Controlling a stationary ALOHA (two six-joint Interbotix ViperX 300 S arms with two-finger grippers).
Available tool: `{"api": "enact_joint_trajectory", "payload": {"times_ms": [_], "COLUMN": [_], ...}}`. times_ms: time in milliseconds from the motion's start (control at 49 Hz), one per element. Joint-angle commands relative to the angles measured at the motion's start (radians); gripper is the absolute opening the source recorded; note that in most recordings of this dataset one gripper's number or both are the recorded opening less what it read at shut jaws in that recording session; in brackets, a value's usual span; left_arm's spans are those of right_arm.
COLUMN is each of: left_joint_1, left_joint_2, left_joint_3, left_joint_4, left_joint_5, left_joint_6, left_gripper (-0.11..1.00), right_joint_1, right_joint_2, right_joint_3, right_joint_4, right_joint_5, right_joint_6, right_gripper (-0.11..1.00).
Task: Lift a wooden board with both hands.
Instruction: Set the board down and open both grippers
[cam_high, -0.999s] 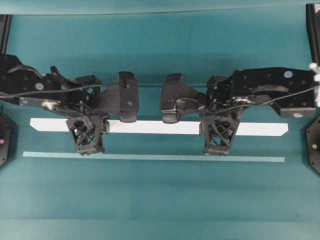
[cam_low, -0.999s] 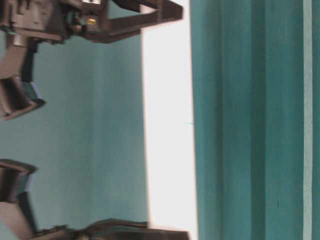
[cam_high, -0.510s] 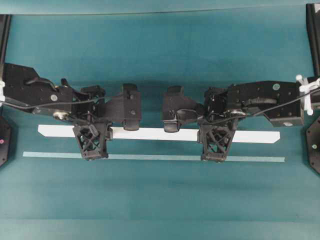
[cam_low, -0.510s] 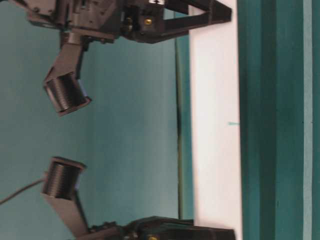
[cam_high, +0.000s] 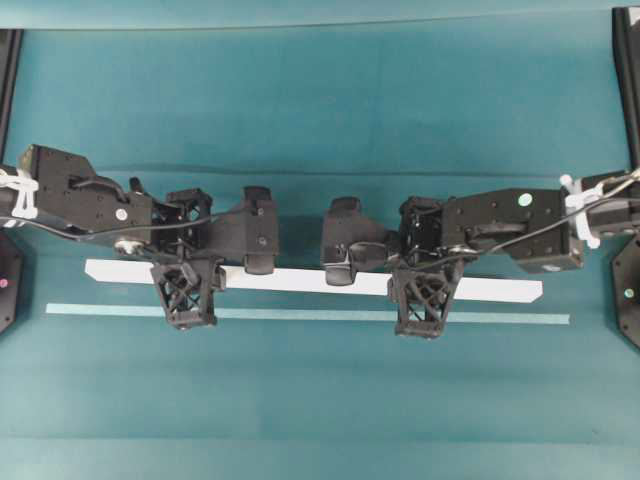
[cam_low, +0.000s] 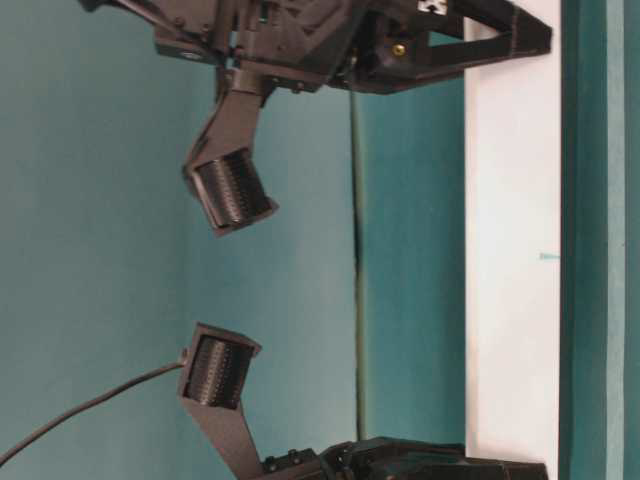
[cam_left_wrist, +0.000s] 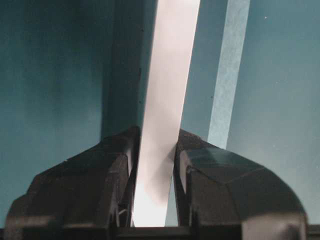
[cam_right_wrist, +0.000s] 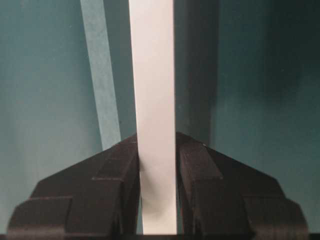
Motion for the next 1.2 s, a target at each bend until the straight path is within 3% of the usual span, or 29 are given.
{"api": "enact_joint_trajectory", "payload": {"times_ms": [0, 326, 1182], "left_joint_1": [0.003, -0.048, -0.084], "left_joint_2": [-0.005, 0.018, 0.029], "left_joint_3": [-0.008, 0.018, -0.018], "left_joint_4": [0.000, 0.002, 0.000], "left_joint_5": [-0.011, -0.081, -0.081], "left_joint_6": [-0.038, -0.106, -0.120], "left_gripper": [0.17, 0.17, 0.17], "right_joint_1": [0.017, 0.025, 0.038], "right_joint_2": [0.006, 0.008, 0.003], "right_joint_3": [0.002, 0.021, 0.074], "right_joint_4": [0.008, 0.026, 0.037], "right_joint_5": [-0.009, -0.034, -0.077], "right_joint_6": [-0.009, -0.009, -0.002], "right_gripper": [0.21, 0.21, 0.21]}}
